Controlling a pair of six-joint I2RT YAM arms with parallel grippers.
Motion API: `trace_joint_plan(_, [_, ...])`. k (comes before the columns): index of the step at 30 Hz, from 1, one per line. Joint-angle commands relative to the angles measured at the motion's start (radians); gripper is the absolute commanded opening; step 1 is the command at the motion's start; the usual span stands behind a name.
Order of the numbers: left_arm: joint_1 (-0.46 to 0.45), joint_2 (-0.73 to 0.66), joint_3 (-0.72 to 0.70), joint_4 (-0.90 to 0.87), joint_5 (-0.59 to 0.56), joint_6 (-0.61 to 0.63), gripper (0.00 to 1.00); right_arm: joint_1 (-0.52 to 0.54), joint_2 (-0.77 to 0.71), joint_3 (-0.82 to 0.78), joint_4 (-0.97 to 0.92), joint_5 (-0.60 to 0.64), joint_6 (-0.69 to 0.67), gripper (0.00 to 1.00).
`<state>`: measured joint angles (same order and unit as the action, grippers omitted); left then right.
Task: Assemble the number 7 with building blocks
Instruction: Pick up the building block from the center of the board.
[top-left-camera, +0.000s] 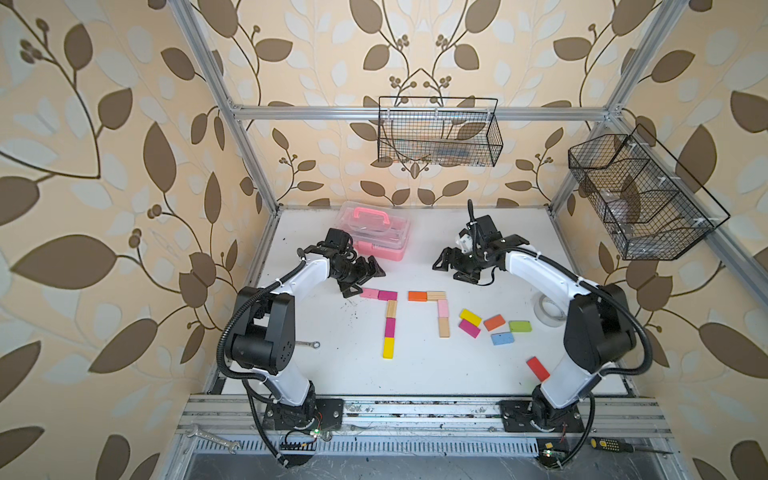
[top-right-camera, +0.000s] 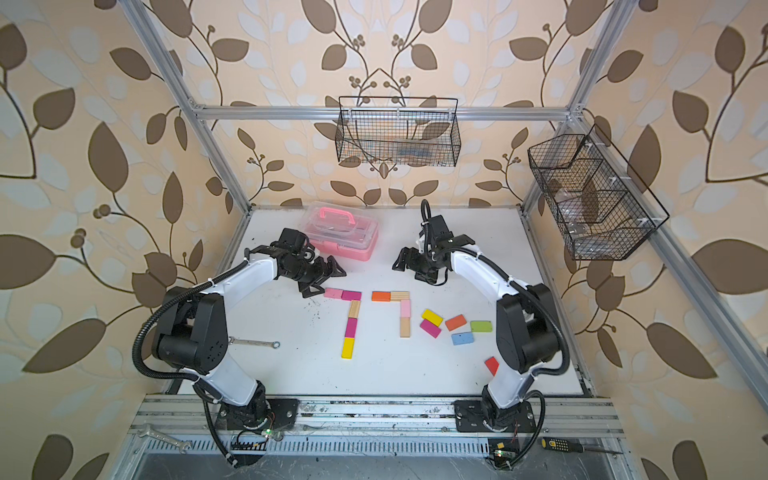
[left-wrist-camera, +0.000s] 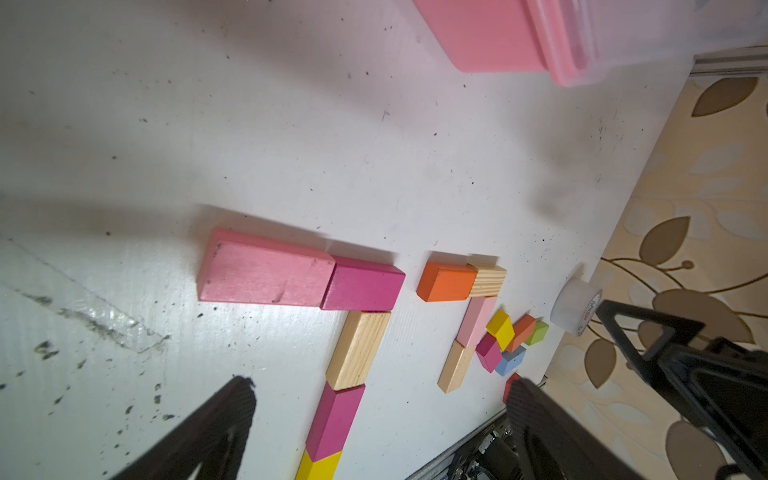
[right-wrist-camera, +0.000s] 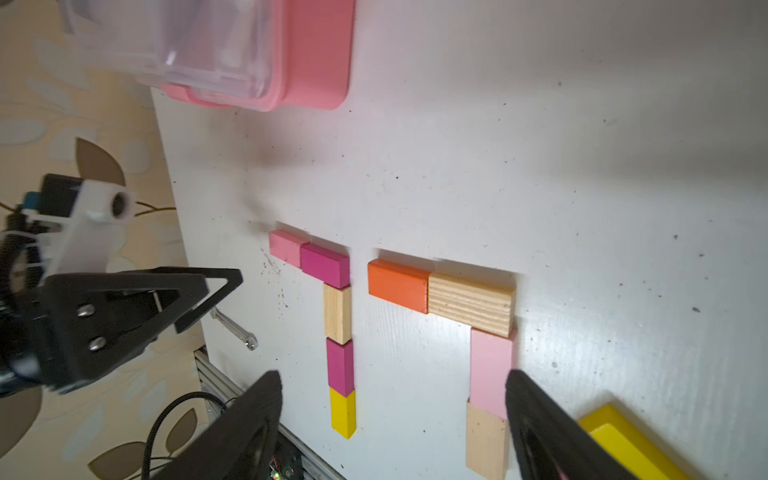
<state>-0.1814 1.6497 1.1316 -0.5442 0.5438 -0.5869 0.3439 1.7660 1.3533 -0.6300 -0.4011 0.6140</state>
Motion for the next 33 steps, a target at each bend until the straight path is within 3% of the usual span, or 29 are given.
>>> trace_joint_plan(1, [0.003,-0.052,0.007,-0.002,0.012,-0.004,0.98,-0.011,0.043,0.031,-0.087,-0.008,-0.076,0.85])
trace_joint_plan(6, [0.003,-0.065,0.004,-0.018,0.005,0.006,0.98,-0.021,0.038,-0.002,-0.087,0.041,-0.067,0.85])
trace_joint_plan(13, [0.001,-0.028,0.031,-0.017,0.018,0.01,0.97,-0.046,-0.085,-0.153,-0.217,0.24,-0.155,0.83])
trace_joint_plan(17, [-0.01,-0.006,0.046,-0.008,0.024,0.008,0.97,-0.05,-0.17,-0.259,-0.248,0.273,-0.175,0.83])
trace_joint_plan(25, [-0.054,0.032,0.063,0.015,0.027,-0.006,0.98,-0.195,-0.347,-0.475,-0.237,0.333,0.028,0.8])
trace_joint_plan(33, [-0.076,0.028,0.054,0.028,0.018,-0.019,0.97,-0.246,-0.366,-0.497,-0.188,0.293,0.11,0.77])
